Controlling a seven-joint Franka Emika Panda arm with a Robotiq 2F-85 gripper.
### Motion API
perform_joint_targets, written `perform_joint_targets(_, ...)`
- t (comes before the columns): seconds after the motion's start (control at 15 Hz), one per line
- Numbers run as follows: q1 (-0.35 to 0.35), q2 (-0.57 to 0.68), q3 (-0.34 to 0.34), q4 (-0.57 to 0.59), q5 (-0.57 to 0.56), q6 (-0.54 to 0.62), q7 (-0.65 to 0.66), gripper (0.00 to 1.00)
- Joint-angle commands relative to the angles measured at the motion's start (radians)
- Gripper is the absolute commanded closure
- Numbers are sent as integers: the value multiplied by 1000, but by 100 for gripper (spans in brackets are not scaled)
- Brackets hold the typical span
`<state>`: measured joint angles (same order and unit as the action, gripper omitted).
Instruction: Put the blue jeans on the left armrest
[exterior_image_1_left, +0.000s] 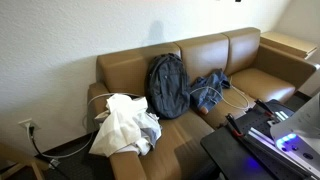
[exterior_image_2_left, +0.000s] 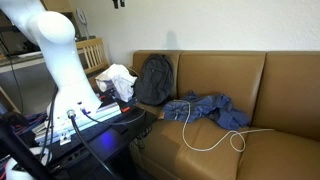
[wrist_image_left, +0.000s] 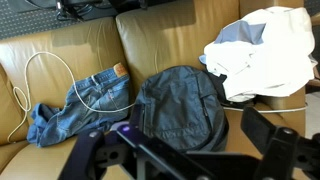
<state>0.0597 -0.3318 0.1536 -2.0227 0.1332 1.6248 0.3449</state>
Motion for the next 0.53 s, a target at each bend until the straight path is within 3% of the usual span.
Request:
perform_joint_targets(0.0, 2, 1, -2, 2, -1, -2, 1, 0)
perform_joint_targets(0.13, -8, -1, -9, 4, 0, 8, 18, 0)
perform_joint_targets(0.4, -52, 32, -26, 20, -7, -36, 180, 0)
perform_joint_targets(0.47, -29, 5, -16, 2, -6, -10, 133, 0)
